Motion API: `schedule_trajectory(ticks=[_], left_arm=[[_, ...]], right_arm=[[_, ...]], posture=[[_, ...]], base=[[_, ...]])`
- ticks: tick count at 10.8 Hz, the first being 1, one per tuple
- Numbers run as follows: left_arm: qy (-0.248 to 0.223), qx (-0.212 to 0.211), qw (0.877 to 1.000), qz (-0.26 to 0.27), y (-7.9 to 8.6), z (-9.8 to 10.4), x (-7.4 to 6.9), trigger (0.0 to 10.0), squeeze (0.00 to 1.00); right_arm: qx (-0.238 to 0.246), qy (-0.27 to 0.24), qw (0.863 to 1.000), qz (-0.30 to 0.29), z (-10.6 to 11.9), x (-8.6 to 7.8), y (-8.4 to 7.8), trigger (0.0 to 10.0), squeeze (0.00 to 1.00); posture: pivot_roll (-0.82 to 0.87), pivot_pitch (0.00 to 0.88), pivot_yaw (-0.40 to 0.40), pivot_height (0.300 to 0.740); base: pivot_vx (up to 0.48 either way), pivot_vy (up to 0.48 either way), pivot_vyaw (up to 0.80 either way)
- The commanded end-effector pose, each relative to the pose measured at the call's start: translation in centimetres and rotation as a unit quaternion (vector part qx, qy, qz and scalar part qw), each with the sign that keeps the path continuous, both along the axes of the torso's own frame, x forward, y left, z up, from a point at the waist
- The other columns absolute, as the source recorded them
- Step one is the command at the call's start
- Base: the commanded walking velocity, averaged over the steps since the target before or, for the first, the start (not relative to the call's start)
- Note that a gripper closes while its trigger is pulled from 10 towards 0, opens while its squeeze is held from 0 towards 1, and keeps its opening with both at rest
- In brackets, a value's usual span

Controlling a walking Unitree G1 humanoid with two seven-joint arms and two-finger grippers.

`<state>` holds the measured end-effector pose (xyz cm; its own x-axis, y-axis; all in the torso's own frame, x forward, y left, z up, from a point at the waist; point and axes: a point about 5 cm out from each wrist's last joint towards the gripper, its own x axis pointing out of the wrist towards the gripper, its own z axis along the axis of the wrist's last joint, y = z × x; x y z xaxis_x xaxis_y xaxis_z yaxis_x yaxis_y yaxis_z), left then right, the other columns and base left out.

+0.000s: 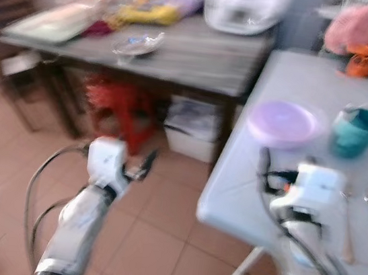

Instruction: Setting the table

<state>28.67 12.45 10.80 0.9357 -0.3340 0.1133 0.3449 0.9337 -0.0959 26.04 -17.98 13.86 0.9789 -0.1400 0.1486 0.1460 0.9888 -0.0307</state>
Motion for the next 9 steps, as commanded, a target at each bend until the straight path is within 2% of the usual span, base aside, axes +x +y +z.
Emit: schedule_trajectory(ticks=[1,3,9], left_arm=[[0.015,0.007,1.000,0.004,0.5,-0.7,-0.3,10.0,0.00],[0.017,-0.001,1.000,0.024,0.9,-0.6,-0.1,10.0,0.00],[0.013,0.014,1.000,0.007,0.5,-0.7,-0.2,10.0,0.00]], right_arm=[[0.003,-0.001,1.000,0.007,0.0,0.0,0.3,10.0,0.00],[0.004,0.000,1.000,0.008,0.0,0.1,0.3,10.0,0.00],[0.000,-0.015,1.000,-0.005,1.0,0.4,0.1,10.0,0.00]], posture=[[-0.10,0.070,0.126,0.740],[-0.10,0.067,0.123,0.740],[-0.10,0.064,0.123,0.740]], base=[[0.000,0.000,0.00],[0.000,0.000,0.00],[0.000,0.000,0.00]])
